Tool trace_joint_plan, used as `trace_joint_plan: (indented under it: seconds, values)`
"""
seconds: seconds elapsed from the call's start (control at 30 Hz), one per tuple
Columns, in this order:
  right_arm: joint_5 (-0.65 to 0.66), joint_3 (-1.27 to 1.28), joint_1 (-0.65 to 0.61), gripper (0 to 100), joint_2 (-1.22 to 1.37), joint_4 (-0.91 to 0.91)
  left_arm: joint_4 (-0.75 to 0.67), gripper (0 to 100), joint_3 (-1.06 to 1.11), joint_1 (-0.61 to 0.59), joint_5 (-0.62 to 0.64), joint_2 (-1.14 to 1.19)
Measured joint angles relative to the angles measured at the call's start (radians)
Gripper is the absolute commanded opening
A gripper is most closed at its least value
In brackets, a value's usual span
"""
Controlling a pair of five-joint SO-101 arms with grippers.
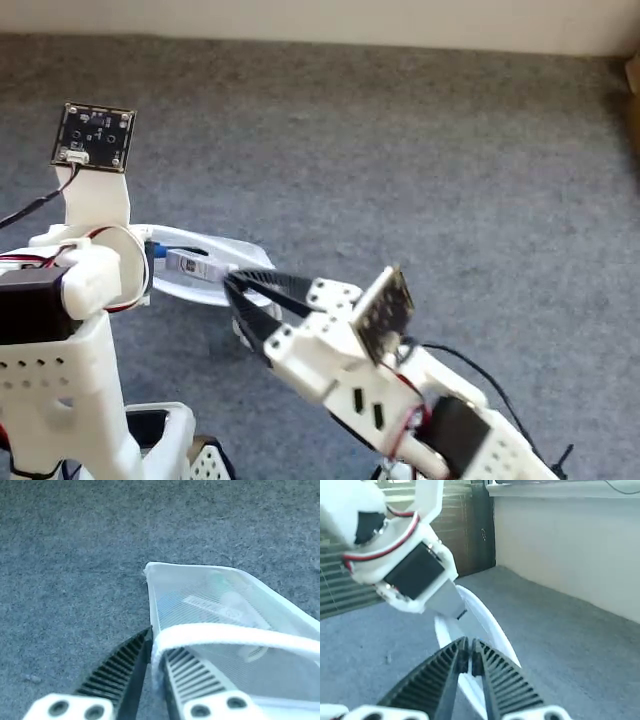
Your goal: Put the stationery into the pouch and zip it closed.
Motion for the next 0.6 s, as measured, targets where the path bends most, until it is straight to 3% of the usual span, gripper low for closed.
trace_joint_plan:
  seconds: [0.27, 0.4, 0.6]
  values:
    - [0.028, 0.0, 0.049, 0.7, -0.114, 0.292, 0.0, 1, 0.0, 0.0, 0.0, 0.0]
    - [0.028, 0.017, 0.087, 1.1, -0.126, 0.344, 0.0, 1, 0.0, 0.0, 0.0, 0.0]
    - [0.018, 0.186, 0.091, 19.5, -0.117, 0.328, 0.0, 1, 0.0, 0.0, 0.0, 0.0]
